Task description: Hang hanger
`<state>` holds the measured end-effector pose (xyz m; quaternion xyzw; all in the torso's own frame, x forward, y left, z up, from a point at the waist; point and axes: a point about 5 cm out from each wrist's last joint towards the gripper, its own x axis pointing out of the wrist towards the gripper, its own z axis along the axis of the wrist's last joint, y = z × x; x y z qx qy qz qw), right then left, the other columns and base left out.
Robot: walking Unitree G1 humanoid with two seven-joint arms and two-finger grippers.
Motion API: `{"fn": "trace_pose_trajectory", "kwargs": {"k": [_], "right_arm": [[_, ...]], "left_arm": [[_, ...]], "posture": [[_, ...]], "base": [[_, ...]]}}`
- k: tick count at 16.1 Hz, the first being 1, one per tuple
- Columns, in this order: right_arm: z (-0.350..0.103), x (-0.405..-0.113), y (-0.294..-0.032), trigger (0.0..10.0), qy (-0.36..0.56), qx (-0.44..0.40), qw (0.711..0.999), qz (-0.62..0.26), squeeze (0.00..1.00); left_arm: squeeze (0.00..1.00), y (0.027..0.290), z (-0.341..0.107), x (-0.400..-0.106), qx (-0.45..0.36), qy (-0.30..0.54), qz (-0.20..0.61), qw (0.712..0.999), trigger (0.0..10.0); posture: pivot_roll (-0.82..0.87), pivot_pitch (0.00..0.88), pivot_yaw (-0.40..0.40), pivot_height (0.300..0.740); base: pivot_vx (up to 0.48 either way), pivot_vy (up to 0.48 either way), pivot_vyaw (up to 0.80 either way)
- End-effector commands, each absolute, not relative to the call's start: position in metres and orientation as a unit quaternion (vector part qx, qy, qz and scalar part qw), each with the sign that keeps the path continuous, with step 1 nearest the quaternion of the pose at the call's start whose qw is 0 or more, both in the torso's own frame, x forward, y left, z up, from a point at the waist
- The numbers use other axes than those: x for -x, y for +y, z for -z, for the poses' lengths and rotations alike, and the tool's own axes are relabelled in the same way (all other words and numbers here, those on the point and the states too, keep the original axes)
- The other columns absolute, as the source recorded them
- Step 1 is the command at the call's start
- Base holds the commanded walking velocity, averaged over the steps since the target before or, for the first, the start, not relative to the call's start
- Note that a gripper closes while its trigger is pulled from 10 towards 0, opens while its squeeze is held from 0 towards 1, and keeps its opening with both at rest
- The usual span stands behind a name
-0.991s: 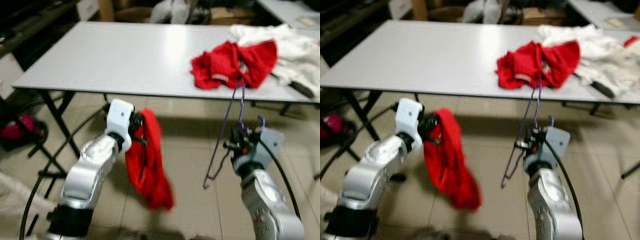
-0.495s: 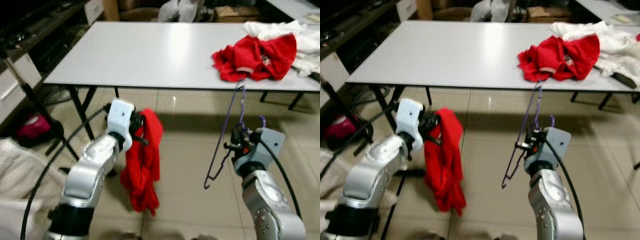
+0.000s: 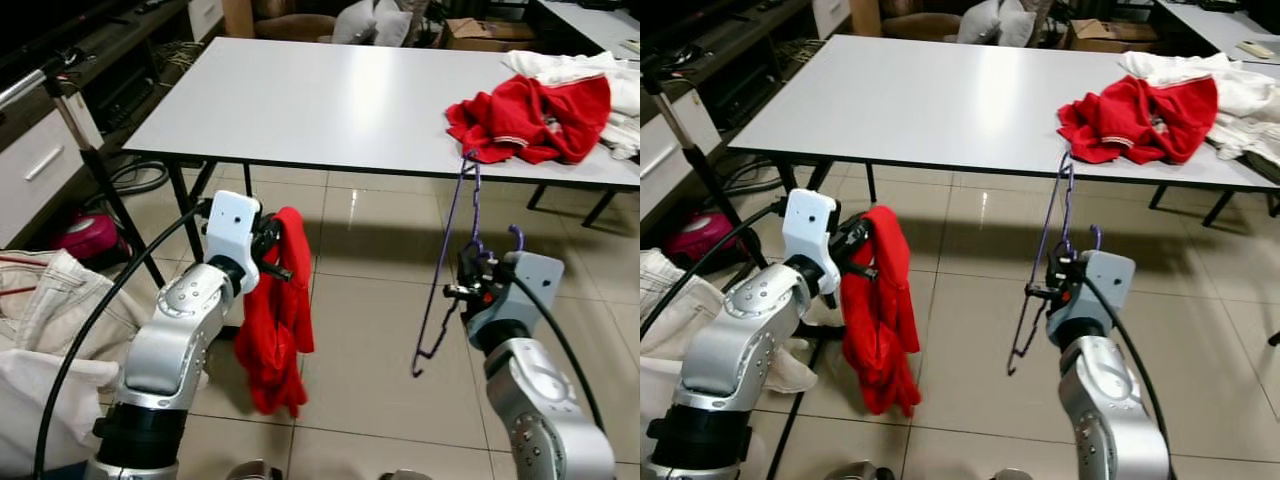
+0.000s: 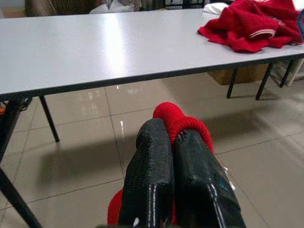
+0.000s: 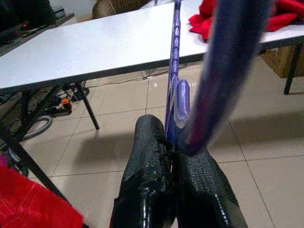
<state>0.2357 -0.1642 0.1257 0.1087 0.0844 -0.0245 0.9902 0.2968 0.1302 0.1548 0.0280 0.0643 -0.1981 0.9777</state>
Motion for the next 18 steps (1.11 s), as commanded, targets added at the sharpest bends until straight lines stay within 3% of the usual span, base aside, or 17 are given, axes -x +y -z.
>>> {"fn": "trace_pose_trajectory", "kwargs": {"k": [1,12,16,18], "right_arm": [[-0.132,-0.237,-0.164,10.0,0.076,-0.104,0.992,0.009,0.00],[-0.140,-0.243,-0.159,10.0,0.077,-0.037,0.994,-0.072,0.00],[-0.140,-0.244,-0.157,10.0,0.075,-0.038,0.994,-0.073,0.00],[-0.141,-0.244,-0.158,10.0,0.074,-0.044,0.994,-0.072,0.00]], "left_arm": [[0.00,0.129,-0.166,-0.300,-0.022,0.039,0.198,0.979,10.0],[0.00,0.142,-0.177,-0.310,-0.027,0.022,0.161,0.986,10.0],[0.00,0.143,-0.180,-0.314,-0.028,0.018,0.157,0.987,10.0],[0.00,0.142,-0.181,-0.316,-0.028,0.016,0.160,0.987,10.0]], "posture": [[-0.04,0.027,0.014,0.740],[-0.03,0.023,-0.010,0.740],[-0.03,0.022,-0.009,0.740],[-0.03,0.021,-0.007,0.740]], "base": [[0.240,0.000,0.00],[0.319,0.000,0.00],[0.350,0.000,0.77],[0.349,0.000,0.00]]}}
